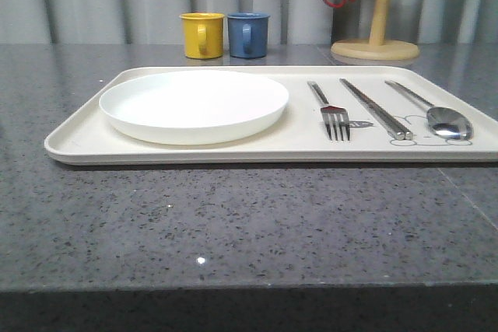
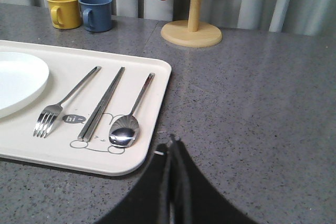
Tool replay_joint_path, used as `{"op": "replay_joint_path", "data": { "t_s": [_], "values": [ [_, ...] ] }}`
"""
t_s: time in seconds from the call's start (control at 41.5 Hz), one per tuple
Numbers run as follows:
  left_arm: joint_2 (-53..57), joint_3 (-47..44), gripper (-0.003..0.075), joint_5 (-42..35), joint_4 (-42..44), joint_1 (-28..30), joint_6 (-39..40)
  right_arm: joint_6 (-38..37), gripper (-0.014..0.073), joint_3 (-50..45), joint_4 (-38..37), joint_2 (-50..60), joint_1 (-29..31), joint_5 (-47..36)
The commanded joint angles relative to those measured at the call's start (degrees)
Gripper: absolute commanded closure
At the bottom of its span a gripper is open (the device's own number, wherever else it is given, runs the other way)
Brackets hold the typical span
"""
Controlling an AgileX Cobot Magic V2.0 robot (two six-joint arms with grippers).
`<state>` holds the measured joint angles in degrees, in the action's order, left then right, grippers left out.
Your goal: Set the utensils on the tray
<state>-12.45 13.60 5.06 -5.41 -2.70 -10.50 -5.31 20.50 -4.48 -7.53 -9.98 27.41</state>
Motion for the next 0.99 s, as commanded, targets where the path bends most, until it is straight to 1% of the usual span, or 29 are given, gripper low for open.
{"op": "replay_joint_path", "data": {
  "t_s": [0.0, 0.072, 0.265, 0.458, 0.506, 0.964],
  "values": [
    [3.42, -0.87, 0.0739, -0.15, 0.06, 0.03, 0.24, 0.36, 0.0662, 1.37, -0.63, -0.62, 0.06, -4.44],
    [6.97, -3.66, 0.0739, 1.26, 0.06, 0.03, 0.34, 0.36, 0.0662, 1.37, -0.63, -0.62, 0.06, -4.44],
    [14.26, -10.27, 0.0739, 1.26, -0.19, 0.03, 1.98, 0.36, 0.0662, 1.37, -0.63, -0.62, 0.06, -4.44],
    [14.04, -14.13, 0.0739, -0.84, -0.19, 0.03, 2.38, 0.36, 0.0662, 1.37, -0.63, -0.62, 0.06, -4.38],
    [14.04, -14.15, 0.0739, 0.38, -0.19, 0.03, 2.38, 0.36, 0.0662, 1.37, -0.63, -0.62, 0.06, -4.38],
    [13.93, -14.15, 0.0739, 0.27, -0.19, 0.03, 2.38, 0.36, 0.0662, 1.37, -0.63, -0.62, 0.06, -4.37]
  ]
}}
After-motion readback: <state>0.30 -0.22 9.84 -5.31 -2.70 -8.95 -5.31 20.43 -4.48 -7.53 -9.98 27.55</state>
